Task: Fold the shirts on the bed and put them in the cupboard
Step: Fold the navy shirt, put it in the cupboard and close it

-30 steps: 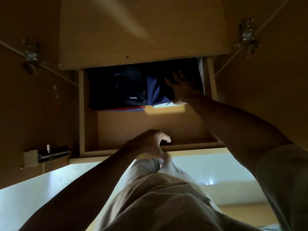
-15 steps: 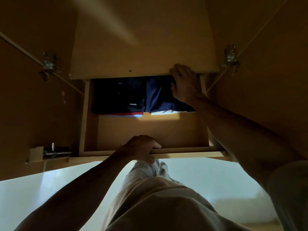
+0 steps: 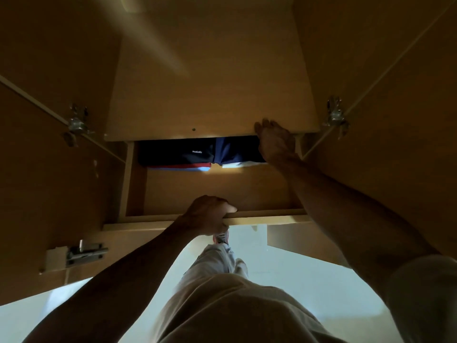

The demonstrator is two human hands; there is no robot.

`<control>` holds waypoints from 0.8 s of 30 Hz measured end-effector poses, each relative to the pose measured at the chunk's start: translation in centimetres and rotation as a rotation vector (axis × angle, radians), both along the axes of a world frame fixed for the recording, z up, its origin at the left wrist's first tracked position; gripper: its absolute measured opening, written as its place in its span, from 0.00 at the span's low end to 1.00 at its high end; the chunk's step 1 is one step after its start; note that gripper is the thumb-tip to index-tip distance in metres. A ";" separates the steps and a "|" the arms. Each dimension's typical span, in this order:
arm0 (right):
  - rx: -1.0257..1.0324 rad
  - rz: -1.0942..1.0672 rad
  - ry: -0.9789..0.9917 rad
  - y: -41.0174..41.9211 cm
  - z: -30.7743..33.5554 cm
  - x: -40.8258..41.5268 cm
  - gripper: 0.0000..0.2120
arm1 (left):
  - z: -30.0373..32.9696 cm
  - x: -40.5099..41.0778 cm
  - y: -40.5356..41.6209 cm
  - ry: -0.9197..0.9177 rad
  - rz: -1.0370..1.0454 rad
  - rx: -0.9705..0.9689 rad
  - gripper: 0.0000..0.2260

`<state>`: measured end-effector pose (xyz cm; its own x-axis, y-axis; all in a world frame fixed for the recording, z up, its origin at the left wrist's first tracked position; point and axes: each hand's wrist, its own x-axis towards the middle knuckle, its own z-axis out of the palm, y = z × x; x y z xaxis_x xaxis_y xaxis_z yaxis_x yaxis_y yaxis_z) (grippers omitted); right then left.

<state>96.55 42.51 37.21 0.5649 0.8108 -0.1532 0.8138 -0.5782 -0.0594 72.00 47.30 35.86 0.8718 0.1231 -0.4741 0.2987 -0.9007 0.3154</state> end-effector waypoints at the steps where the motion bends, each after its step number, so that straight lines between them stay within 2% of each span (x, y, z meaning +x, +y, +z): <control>1: -0.018 -0.007 -0.002 0.2 0.2 -0.1 0.20 | 0.0 0.4 0.3 -0.011 -0.001 0.016 0.19; 6: -0.050 -0.014 -0.072 0.7 0.8 -0.3 0.13 | 0.1 1.7 2.2 -0.102 0.069 0.064 0.25; 9: -0.033 -0.044 -0.087 0.7 1.0 -0.4 0.13 | 0.0 2.5 3.5 -0.226 0.059 0.177 0.26; 15: 0.001 -0.059 -0.087 0.6 1.4 -0.5 0.12 | 0.8 5.1 6.1 -0.352 0.157 0.330 0.48; 19: -0.043 -0.088 -0.027 0.8 1.8 -0.3 0.13 | 0.8 7.2 7.7 -0.323 0.178 0.407 0.55; 24: -0.058 -0.096 0.025 0.9 2.3 -0.2 0.15 | 0.8 9.7 9.3 -0.245 0.189 0.424 0.52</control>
<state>96.36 43.38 39.56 0.6353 0.7422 -0.2133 0.7528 -0.6568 -0.0432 81.75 56.61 36.64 0.8948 0.4261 -0.1329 0.4318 -0.9018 0.0155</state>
